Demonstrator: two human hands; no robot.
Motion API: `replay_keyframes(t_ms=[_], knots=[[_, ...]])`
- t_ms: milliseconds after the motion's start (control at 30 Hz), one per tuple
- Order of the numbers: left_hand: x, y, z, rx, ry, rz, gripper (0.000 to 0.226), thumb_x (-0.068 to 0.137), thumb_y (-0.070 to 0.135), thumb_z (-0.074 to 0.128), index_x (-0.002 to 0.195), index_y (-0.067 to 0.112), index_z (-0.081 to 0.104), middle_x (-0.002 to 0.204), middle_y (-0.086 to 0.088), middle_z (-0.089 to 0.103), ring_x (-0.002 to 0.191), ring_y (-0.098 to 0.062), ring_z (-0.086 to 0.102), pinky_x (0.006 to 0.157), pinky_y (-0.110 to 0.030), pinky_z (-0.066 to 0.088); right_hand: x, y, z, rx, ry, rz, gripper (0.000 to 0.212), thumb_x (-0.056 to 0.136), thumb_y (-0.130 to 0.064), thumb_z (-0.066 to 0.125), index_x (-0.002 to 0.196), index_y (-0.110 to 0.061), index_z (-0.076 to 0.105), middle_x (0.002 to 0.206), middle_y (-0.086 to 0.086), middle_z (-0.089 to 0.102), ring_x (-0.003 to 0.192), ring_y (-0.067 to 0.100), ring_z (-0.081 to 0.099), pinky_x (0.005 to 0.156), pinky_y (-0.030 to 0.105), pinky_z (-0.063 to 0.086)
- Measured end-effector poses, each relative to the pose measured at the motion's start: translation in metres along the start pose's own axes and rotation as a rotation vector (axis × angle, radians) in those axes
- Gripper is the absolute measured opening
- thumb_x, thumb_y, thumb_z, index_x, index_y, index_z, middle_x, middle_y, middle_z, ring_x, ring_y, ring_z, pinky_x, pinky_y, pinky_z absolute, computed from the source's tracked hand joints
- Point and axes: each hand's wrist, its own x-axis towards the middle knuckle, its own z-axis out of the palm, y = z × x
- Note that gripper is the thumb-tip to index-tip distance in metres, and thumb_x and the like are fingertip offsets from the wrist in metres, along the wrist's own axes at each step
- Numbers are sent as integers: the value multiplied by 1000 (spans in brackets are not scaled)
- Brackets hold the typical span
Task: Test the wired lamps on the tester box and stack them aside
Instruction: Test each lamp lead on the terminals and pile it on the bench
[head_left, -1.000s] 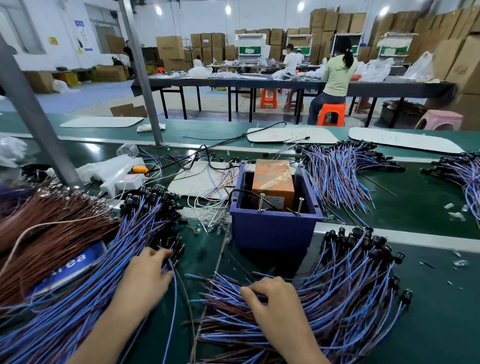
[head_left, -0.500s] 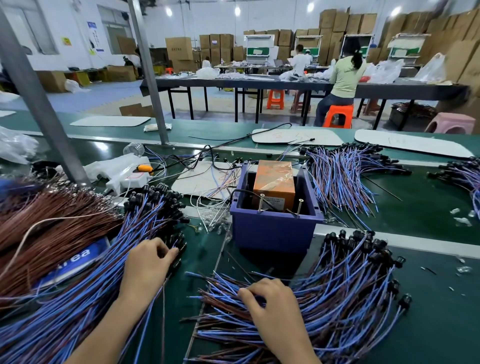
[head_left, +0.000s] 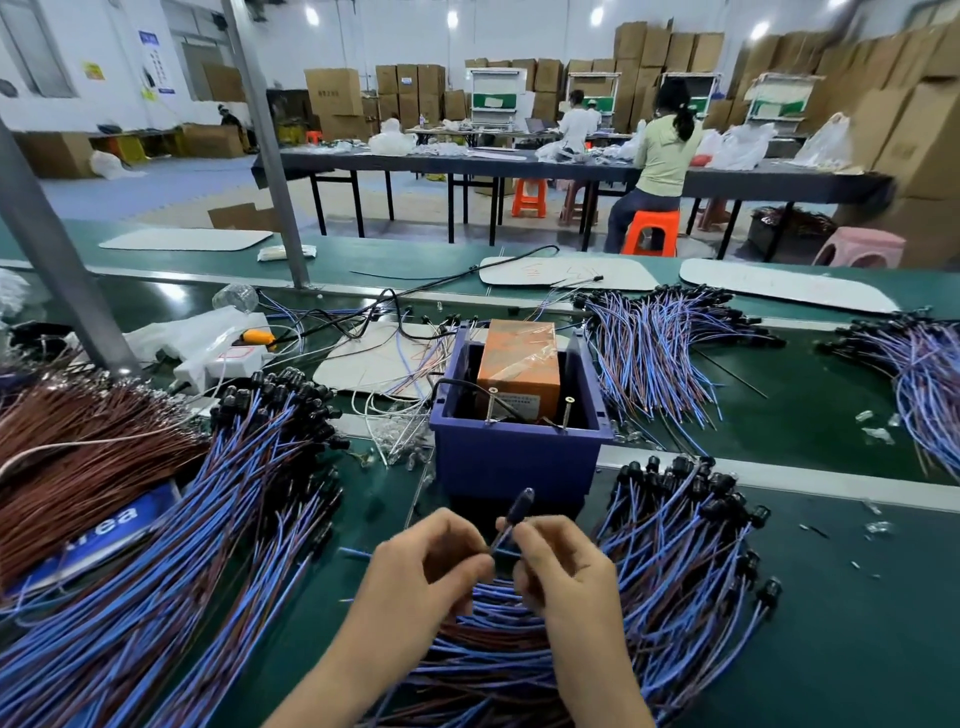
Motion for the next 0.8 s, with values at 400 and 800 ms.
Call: replay_keyframes(t_ms=[400, 800], knots=[[-8, 3, -1, -139, -53, -65, 11, 86, 2, 65, 78, 9, 66, 62, -4, 65, 46, -11, 45, 47, -19, 38, 1, -4, -7, 353, -237, 213, 28, 74, -12, 65, 99, 0, 61, 81, 19, 68, 53, 23, 59, 49, 28, 50], [-17, 1, -97, 107, 12, -184, 10, 79, 2, 71, 72, 8, 76, 52, -5, 61, 40, -1, 40, 42, -9, 30, 15, -13, -49, 314, 479, -319, 20, 98, -6, 47, 96, -20, 61, 85, -4, 67, 77, 9, 66, 79, 20, 55]])
